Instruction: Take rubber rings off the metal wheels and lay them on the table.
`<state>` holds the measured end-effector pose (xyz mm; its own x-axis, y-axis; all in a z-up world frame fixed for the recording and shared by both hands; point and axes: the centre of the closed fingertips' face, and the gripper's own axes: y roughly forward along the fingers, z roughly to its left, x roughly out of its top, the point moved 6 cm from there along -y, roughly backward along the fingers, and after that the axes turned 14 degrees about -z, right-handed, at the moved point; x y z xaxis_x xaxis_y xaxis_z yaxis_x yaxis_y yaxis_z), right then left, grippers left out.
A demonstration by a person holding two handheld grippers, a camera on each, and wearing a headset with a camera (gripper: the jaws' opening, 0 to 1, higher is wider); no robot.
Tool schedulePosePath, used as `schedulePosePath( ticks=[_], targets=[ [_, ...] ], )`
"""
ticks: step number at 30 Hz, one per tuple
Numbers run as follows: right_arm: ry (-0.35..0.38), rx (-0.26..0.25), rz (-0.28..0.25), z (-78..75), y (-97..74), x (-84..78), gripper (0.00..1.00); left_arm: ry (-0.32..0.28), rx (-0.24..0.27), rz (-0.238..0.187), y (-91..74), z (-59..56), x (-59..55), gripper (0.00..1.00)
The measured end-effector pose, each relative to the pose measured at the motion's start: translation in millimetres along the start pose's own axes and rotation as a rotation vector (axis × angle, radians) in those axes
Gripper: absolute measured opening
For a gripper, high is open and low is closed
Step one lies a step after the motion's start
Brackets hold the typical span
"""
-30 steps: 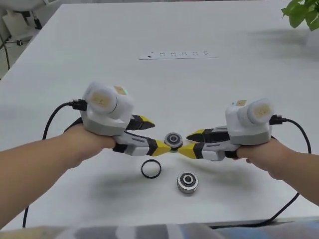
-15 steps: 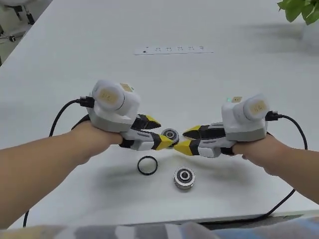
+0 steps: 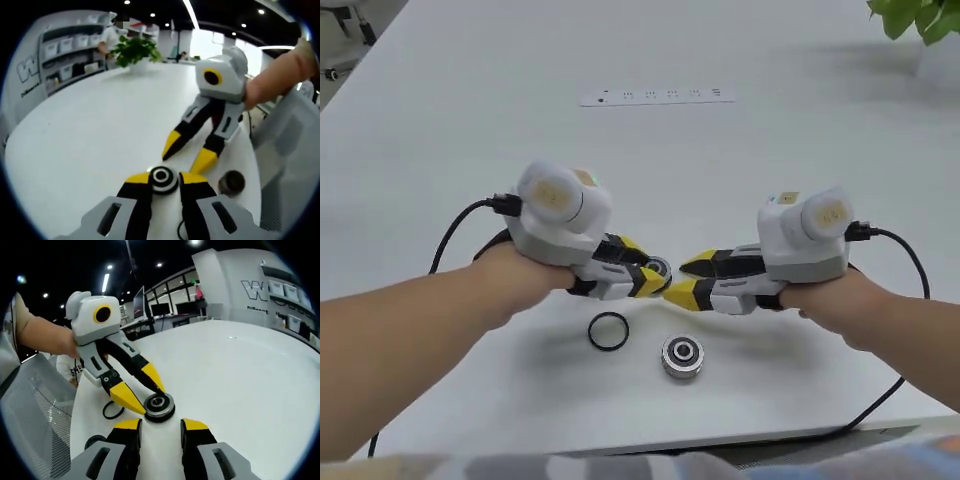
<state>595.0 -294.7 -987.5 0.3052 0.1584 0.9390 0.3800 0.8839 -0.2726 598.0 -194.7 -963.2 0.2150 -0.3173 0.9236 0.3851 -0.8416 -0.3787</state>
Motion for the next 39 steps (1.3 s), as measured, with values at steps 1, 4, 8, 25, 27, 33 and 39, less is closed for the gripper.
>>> schedulePosePath(
  ticks=[1,4,8,25,27,33,39],
  targets=[
    [0.0,-0.001,-0.001,-0.1,0.0,0.0,0.29,0.021,0.01,0.003,0.9,3.2,-0.8,0.2],
    [-0.001,0.001,-0.003,0.6,1.0,0.6,0.29,0.027,0.031,0.012,0.9,5.8,-1.5,0.14],
    [-0.008,0.006,-0.009,2.9,3.5,2.2,0.29,0.047,0.032,0.016,0.8,3.8,-1.4,0.14],
    [-0.134,-0.024,0.011,6.9,15.4,5.4,0.23,0.036,0.063,-0.003,-1.0,2.2,-3.5,0.14],
    [-0.14,-0.024,0.015,6.8,13.5,4.4,0.23,0.036,0.064,-0.006,-0.7,2.4,-3.7,0.14],
    [-0.133,-0.029,0.024,5.5,9.4,2.7,0.18,0.033,0.068,-0.01,-0.1,4.0,-4.5,0.13],
    [-0.14,-0.029,0.03,5.9,7.8,2.6,0.16,0.028,0.075,-0.012,-0.1,4.8,-4.8,0.13]
  ],
)
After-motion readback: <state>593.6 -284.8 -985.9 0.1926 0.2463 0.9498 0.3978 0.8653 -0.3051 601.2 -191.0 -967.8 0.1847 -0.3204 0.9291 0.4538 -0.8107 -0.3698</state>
